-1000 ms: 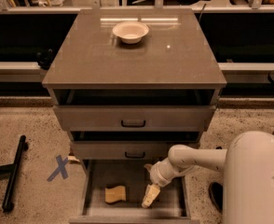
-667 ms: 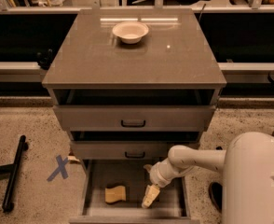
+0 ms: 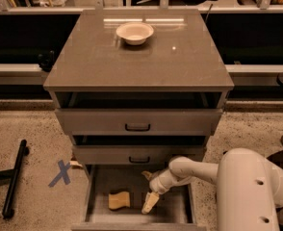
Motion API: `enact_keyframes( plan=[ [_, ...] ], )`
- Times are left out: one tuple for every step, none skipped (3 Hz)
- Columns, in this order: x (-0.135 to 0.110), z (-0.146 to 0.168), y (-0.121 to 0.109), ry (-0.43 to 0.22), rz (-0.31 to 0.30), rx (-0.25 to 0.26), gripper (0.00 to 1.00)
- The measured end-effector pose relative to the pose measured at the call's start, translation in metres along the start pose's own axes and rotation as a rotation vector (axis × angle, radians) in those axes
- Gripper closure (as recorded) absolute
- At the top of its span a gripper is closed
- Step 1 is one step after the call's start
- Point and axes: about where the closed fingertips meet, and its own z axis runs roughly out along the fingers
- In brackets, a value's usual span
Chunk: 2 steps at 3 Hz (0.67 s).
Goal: Pick sponge from bottom drawer and place on counter
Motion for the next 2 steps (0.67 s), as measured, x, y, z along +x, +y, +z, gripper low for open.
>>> enact_keyframes(
  plan=[
    [0.003, 0.030, -0.016, -0.022, -0.046, 0.026, 0.00],
    [-0.001, 0.055, -0.019, -0.036, -0.081, 0.042, 0.00]
  ],
)
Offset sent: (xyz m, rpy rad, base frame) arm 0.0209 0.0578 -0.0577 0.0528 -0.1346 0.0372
